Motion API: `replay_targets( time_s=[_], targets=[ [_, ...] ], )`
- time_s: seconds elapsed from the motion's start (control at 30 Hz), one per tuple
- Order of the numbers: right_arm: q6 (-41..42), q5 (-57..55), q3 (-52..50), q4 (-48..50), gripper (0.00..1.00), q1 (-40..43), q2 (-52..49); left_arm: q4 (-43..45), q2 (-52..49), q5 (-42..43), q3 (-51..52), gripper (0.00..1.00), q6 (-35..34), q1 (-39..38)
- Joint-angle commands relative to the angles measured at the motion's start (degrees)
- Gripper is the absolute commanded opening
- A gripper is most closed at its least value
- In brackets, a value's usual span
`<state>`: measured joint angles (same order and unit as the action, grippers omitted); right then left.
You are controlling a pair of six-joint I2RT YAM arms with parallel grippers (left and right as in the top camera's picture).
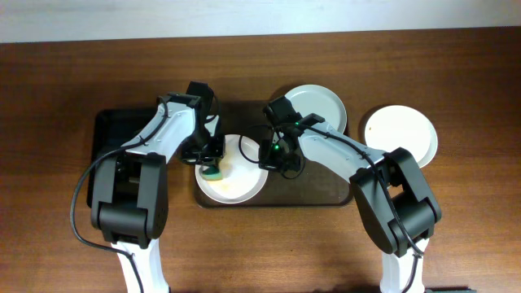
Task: Clean dirty plates on tray and stack at the side
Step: 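Scrub the front plate with the sponge while the right gripper holds it, then lift the front plate with the right gripper and stack it on the side plate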
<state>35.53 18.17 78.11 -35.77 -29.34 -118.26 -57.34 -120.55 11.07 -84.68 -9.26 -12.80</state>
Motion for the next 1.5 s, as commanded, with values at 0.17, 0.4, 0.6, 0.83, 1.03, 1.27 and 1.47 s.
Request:
replay_targets(
  time_s=[0.17, 0.4, 0.6, 0.83, 1.03, 1.27, 1.47],
  targets=[
    [0.48, -2.32, -1.05, -0.37, 0.04, 0.44, -1.49, 13.07, -4.35, -2.67, 2.91, 0.01, -1.90, -1.36],
    [0.48, -2.36, -1.05, -0.37, 0.04, 0.44, -1.51, 10.71, -4.20, -27.23, 1.79, 0.01, -22.05, -2.05],
    [0.31, -2.32, -1.05, -0.44, 0.04, 0.44, -1.51, -1.03, 1.01, -26.82, -12.66, 0.01, -21.70, -2.05],
    [-2.54, -2.27, 0.79, -4.48, 0.04, 0.44, 1.40, -9.75, 3.50, -18.78, -26.91, 0.01, -14.62, -0.79],
    [-2.51, -19.67, 1.75, -14.91, 0.04, -1.03, 16.17, -5.53, 3.41, -14.49, -26.80, 0.01, -14.73, 1.31],
    [-2.03, -53.02, 1.73, -19.87, 0.04, -13.60, 24.96, -4.70, 3.41, -13.57, -26.80, 0.01, -14.71, 1.29],
    [1.64, -77.50, 1.73, -20.15, 0.04, -21.94, 24.87, -4.59, 3.41, -13.14, -26.80, 0.01, -17.05, 1.29]
  ],
)
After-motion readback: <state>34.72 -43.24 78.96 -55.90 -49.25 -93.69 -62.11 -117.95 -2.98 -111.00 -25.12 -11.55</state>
